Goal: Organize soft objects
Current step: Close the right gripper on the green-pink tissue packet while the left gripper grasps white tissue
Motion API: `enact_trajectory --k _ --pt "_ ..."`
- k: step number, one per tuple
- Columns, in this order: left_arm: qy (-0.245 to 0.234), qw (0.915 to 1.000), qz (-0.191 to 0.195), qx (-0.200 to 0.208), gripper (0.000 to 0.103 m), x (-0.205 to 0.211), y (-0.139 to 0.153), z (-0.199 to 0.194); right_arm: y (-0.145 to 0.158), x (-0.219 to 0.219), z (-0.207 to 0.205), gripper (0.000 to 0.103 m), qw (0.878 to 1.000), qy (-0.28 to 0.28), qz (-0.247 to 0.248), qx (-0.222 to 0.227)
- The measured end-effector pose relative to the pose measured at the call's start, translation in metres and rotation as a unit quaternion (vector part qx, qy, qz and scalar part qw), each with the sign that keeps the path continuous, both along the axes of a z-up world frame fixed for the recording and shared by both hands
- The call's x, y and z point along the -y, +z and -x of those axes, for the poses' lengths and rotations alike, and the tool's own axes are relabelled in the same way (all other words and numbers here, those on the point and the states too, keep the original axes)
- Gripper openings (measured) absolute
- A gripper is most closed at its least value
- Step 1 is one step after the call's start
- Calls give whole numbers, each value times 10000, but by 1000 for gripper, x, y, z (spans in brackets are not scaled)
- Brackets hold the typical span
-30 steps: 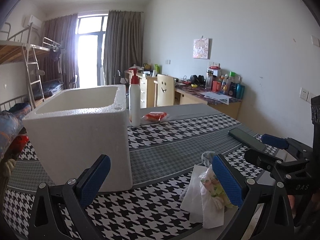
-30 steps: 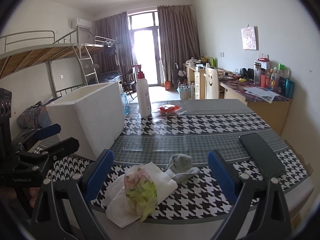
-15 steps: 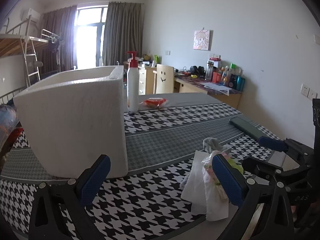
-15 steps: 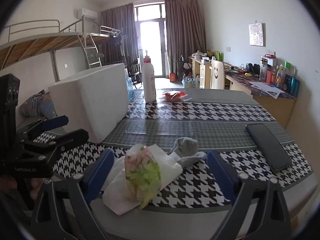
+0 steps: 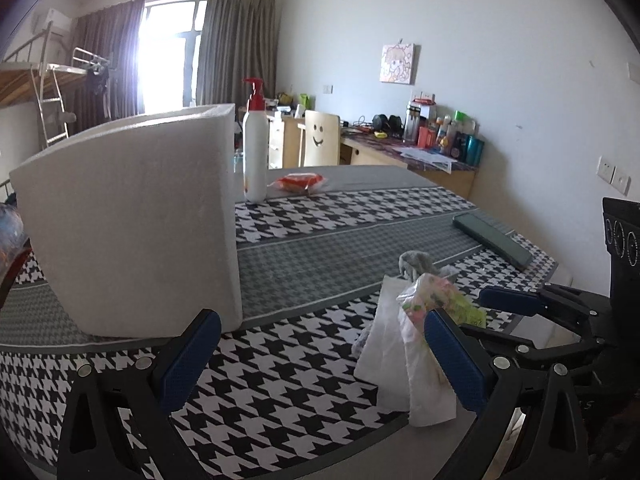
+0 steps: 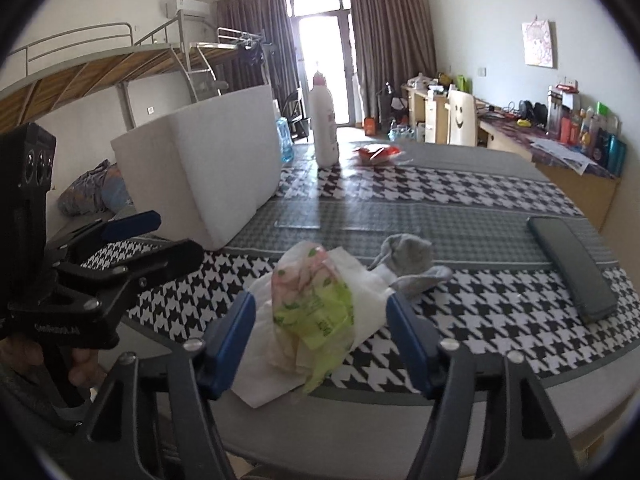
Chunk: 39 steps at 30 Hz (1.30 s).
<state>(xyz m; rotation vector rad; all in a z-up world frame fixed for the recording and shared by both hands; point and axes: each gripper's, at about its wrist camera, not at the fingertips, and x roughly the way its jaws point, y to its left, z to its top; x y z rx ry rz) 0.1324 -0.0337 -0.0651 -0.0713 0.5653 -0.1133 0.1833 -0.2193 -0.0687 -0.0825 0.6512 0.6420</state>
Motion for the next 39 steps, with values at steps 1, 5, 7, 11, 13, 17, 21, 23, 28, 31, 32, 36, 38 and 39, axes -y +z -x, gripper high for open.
enact_trajectory --k 1,5,7,11,13,17,21,23,28,31,32,36,38,39 --pt "22 10000 -2 -23 102 -1 -1 -1 -2 -1 0 67 10000 18 11 -22" --pt "102 9999 6 -121 102 -5 -3 -2 -6 -6 0 57 9998 135 56 -116" --pt "36 9998 51 -177 102 -5 -5 -2 -9 -9 -1 53 9997 163 105 -163" --pt "-62 9997 17 -236 102 1 -7 -2 -14 -10 0 50 9994 156 215 -233" --pt "-70 9996 19 -256 102 1 -7 -2 -18 -10 -2 48 9991 147 257 -300" --pt "-69 9997 4 -255 102 2 -6 -2 -19 -10 -2 46 9991 157 189 -358" --pt "-89 9996 0 -273 102 3 -7 -2 -19 -11 -1 30 9990 214 140 -374" --pt "-111 9996 -25 -254 102 4 -6 -1 -16 -9 2 28 9990 225 62 -369" --pt "-262 9994 -64 -232 102 13 -5 0 0 4 7 28 9995 142 -182 -216" --pt "-342 9991 -106 -230 102 19 -6 -2 4 8 10 28 9998 77 -163 -114" --pt "-368 9990 -125 -240 102 22 -6 -2 4 8 10 28 9998 52 -150 -118" --pt "-487 9983 -189 -266 102 29 -9 -2 2 13 9 28 9998 -94 -116 -131" --pt "-531 9980 -219 -281 102 32 -10 -4 1 16 8 28 9997 -167 -105 -117" --pt "-554 9978 -196 -309 102 33 -11 -5 1 18 8 28 9997 -208 -85 -107"
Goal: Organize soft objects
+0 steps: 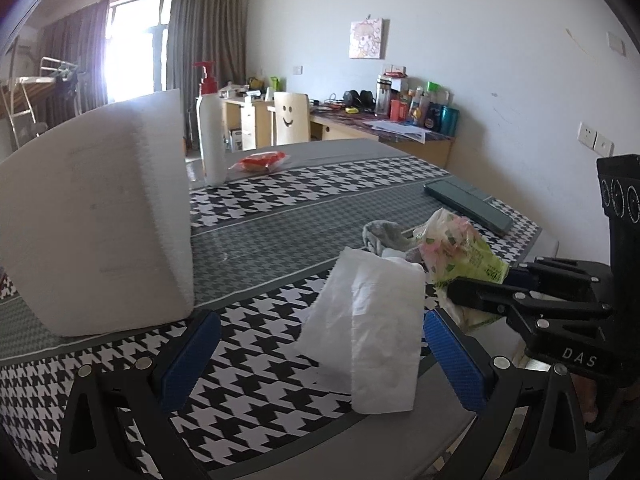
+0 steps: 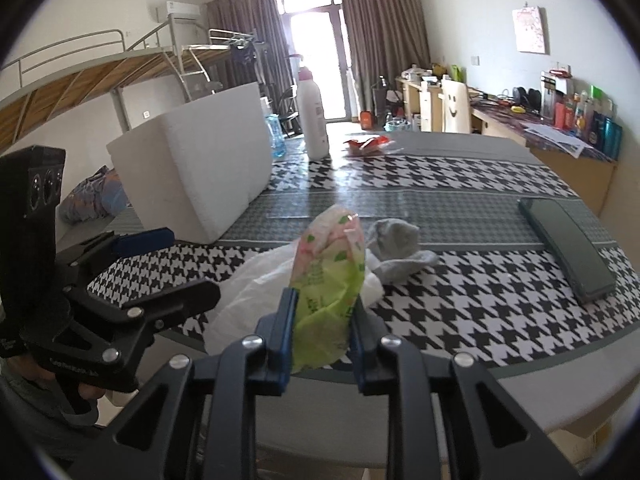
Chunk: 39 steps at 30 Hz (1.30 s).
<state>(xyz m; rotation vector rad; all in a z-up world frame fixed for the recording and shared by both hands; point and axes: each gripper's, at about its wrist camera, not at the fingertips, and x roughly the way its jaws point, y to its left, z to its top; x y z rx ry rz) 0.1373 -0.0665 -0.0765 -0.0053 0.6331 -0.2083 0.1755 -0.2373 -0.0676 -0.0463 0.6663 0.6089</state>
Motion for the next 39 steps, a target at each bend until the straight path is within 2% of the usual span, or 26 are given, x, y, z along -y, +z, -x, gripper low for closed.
enact_trajectory --k 5,9,17,21,24,27,29,30,39 --pt "-121 9998 -64 -175 101 11 -7 -5 -1 9 -1 28 9996 -254 82 50" --pt "-162 9993 -236 -237 88 20 -10 -9 -4 14 -2 28 9994 -344 68 -6" --pt "-273 9979 -448 -391 78 35 -19 -17 -5 23 -2 28 9988 -475 -18 -73" --pt "-278 9969 -540 -506 65 38 -23 -22 -6 25 -1 28 9987 -494 -32 -86" --pt "-276 9961 -615 -570 62 39 -26 -24 -6 25 -1 28 9987 -498 -42 -88" --pt "-239 9956 -684 -592 54 40 -28 -24 -7 27 -1 28 9986 -524 -54 -102" --pt "-220 9957 -665 -601 48 40 -28 -25 -7 28 0 28 9984 -546 -66 -102" --pt "-212 9959 -642 -600 42 39 -28 -25 -7 29 0 28 9984 -554 -66 -99" --pt "-380 9971 -442 -498 22 36 -20 -19 -7 30 2 28 9984 -561 -81 -93"
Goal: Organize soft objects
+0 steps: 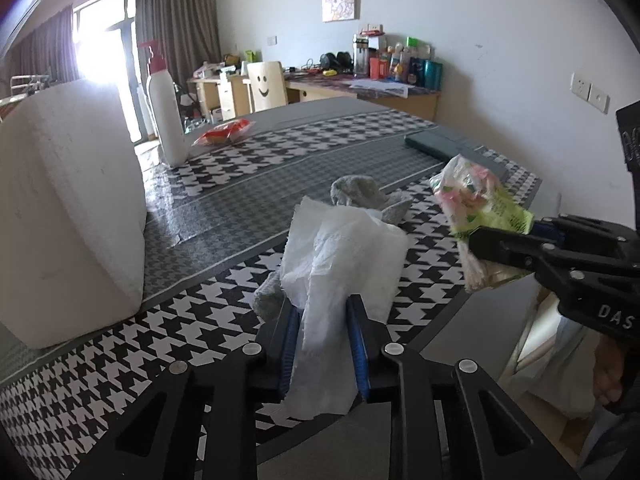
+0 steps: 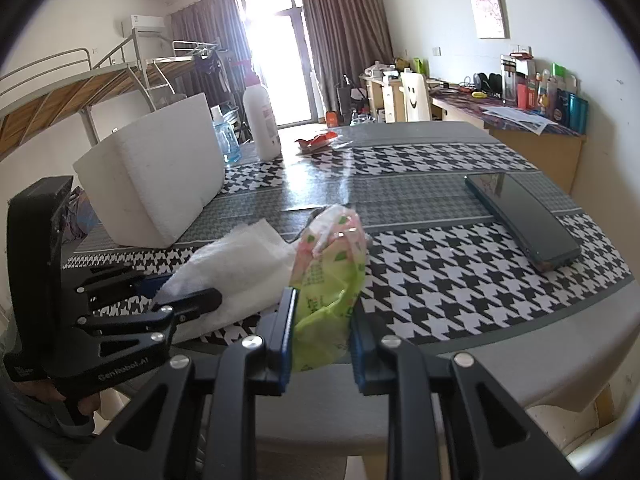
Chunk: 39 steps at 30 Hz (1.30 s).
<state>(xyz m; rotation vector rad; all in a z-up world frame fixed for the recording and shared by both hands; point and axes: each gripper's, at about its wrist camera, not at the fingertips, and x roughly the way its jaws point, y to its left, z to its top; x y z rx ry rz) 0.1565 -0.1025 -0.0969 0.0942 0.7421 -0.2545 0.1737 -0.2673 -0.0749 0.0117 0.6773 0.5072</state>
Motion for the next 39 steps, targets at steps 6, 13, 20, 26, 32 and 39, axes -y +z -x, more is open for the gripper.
enact_trajectory --k 6,13,20,26,32,39 --pt "-70 9995 274 103 15 -6 10 6 1 0 1 28 10000 0 -3 30" --pt "-110 9989 416 207 13 -11 18 12 5 -3 4 28 9999 39 0 95" --pt "-150 9976 566 376 11 -20 31 17 8 -5 4 28 9999 70 -12 149" --pt "-105 9969 596 499 10 -25 40 17 11 -7 6 28 9998 86 -15 200" --pt "-62 9959 609 664 10 -30 52 17 16 -10 6 28 9996 111 -33 256" --pt "-40 9942 572 906 9 -34 70 17 22 -14 6 28 9993 146 -55 329"
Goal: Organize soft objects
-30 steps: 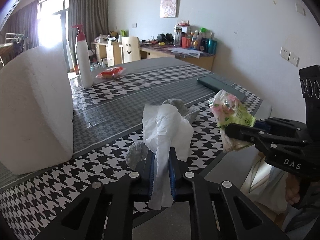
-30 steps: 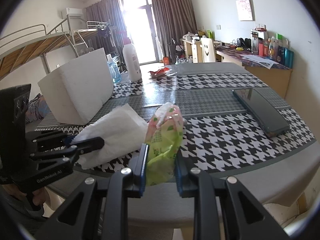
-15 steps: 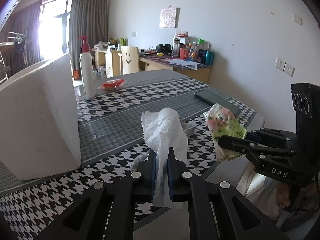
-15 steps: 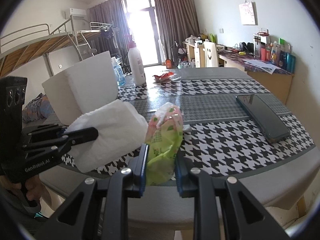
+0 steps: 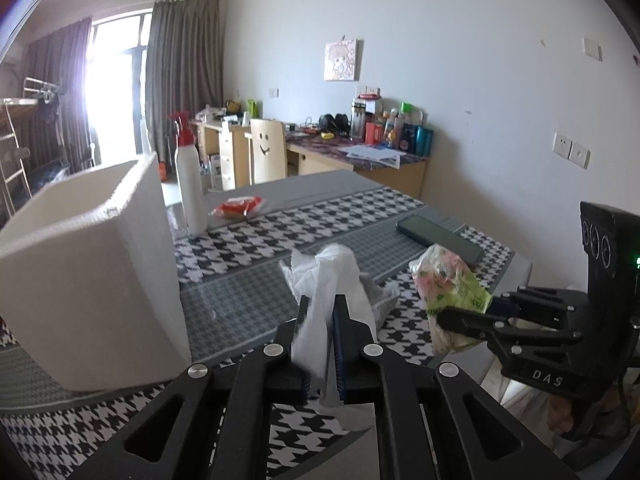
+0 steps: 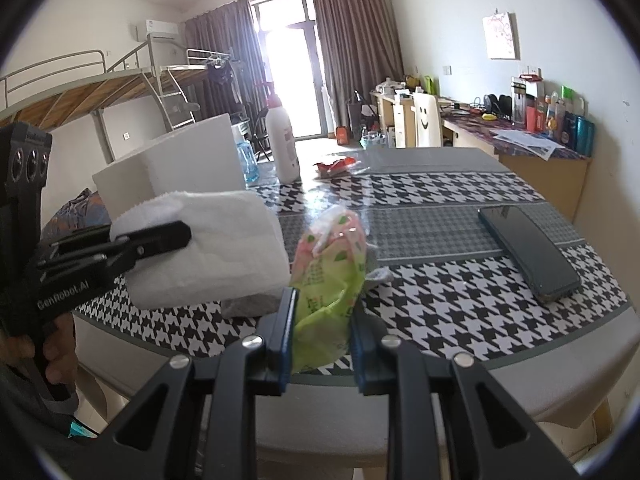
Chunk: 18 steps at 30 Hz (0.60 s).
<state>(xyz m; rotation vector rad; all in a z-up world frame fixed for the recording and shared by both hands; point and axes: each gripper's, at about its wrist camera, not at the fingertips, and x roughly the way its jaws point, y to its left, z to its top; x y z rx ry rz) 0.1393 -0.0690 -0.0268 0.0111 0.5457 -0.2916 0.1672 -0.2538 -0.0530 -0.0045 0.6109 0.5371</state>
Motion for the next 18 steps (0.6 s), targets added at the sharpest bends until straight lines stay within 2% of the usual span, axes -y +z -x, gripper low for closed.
enact_trajectory --k 3,8,12,15,18 --pt "14 9999 113 124 9 -4 10 0 2 -1 1 28 10000 7 -2 31" --pt "24 9997 40 224 9 -4 17 2 4 -2 2 28 10000 21 8 76" --pt "20 9993 124 347 9 -7 27 3 5 -3 3 28 9999 35 -5 100" --pt "4 9997 -33 239 9 -3 23 0 6 -4 2 28 9999 50 -1 115" --pt "12 9997 69 239 9 -6 24 0 7 -5 1 28 9999 59 -11 126"
